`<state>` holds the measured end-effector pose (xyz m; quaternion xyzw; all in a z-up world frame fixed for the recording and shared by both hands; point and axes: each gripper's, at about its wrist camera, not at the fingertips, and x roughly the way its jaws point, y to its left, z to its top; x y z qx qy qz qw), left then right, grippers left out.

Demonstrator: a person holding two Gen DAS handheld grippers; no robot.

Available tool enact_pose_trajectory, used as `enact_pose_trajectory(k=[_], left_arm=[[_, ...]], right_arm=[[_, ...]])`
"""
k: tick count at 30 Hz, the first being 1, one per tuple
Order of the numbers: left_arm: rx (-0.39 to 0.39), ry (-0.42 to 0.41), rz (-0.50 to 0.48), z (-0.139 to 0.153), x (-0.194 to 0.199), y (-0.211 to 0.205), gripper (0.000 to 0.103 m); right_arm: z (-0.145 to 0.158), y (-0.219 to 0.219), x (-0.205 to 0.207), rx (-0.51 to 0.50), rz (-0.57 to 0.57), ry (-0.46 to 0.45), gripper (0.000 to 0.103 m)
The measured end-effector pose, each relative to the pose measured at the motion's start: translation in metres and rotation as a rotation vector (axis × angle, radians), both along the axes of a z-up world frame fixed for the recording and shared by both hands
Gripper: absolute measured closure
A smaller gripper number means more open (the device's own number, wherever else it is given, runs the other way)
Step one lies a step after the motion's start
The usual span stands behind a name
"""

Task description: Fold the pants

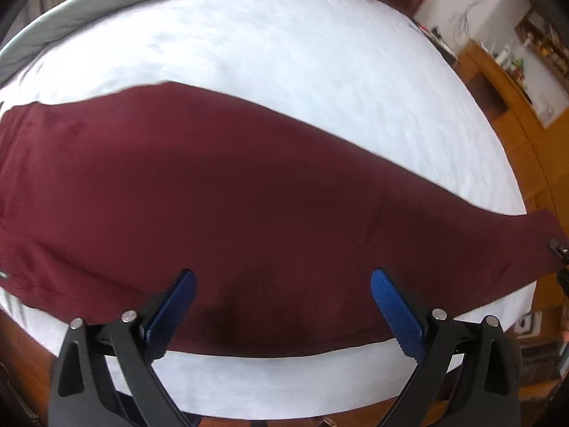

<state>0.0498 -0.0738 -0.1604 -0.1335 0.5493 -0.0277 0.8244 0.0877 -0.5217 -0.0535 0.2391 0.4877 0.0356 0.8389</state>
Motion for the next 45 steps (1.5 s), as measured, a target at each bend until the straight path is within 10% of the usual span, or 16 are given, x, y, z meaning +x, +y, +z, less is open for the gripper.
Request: enact_pose_trajectory(k=[12,25,34,38,41,45], left_arm=[[-0.015,-0.029,0.163,0.010,-0.032,0.084,0.004],[-0.075,-0.037,0.249,0.013,-0.056,0.131,0.004],[-0.099,-0.029,0.240,0.015,-0.062,0.150,0.004],[-0.098,-0.006,0.196,0.014,-0.044,0.137,0.004],[-0.149,0.030,0.159,0.012,-0.030,0.120,0.004],[-0.237,0.107,0.104,0.001,-0.015,0.099,0.004]], right_arm=[[0.039,0.177,0.034,-0.001,0.284,-0.070,0.080],[-0.025,0.340,0.026,-0.054,0.559,0.069,0.079],[-0.078,0.368,0.015,-0.107,0.632,0.176,0.076],[-0.092,0.364,0.013,0.009,0.641,0.231,0.038],[-0.088,0.352,0.010,0.171,0.648,0.258,0.027],[-0.064,0.319,0.006,0.138,0.615,0.203,0.027]])
